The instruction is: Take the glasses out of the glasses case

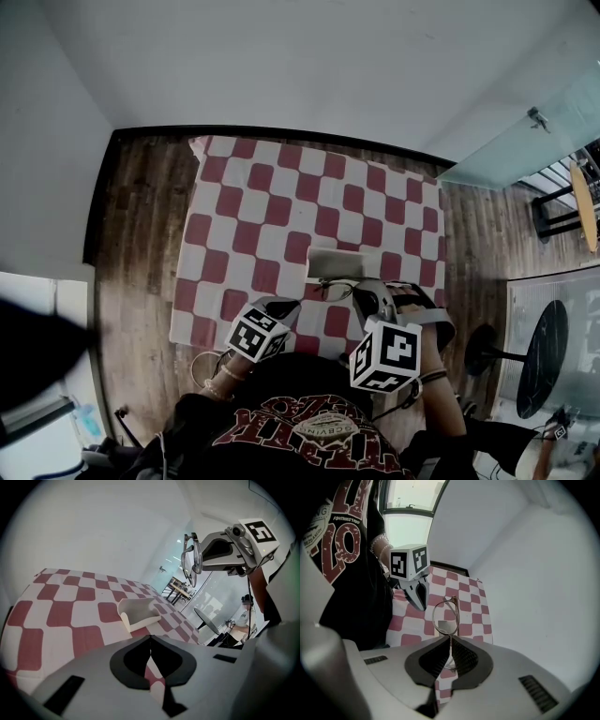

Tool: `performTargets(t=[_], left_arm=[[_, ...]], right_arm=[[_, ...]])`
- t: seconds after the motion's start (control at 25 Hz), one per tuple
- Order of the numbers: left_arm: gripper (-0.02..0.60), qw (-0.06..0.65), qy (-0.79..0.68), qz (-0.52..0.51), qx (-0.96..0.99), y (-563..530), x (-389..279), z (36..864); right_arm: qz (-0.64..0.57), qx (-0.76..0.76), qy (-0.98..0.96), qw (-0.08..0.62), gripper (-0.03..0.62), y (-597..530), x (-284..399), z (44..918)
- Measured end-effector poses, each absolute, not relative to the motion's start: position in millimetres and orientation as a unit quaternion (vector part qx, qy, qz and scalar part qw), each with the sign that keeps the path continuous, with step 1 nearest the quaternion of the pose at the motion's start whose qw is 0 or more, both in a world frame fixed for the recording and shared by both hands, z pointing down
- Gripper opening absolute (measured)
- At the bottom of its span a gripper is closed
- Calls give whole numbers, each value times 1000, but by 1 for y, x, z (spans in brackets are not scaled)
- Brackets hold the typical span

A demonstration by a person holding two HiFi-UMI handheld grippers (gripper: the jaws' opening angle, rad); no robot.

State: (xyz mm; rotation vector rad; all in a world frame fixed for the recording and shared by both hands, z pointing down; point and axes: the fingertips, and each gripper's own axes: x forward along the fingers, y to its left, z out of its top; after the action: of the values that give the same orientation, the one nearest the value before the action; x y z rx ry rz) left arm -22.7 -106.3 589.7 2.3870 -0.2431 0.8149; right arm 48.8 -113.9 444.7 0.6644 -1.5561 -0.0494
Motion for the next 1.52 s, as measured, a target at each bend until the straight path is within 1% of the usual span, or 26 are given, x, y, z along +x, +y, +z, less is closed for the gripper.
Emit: performTargets(t=[0.84, 1.52], left_arm=[[9, 309, -84, 326, 890, -99, -26, 608], [9, 316, -82, 339, 882, -95, -30, 621]], right_arm=[[-14, 274, -687, 673, 26, -100, 44, 429], [-20, 253, -702, 665, 26, -89, 31, 415]])
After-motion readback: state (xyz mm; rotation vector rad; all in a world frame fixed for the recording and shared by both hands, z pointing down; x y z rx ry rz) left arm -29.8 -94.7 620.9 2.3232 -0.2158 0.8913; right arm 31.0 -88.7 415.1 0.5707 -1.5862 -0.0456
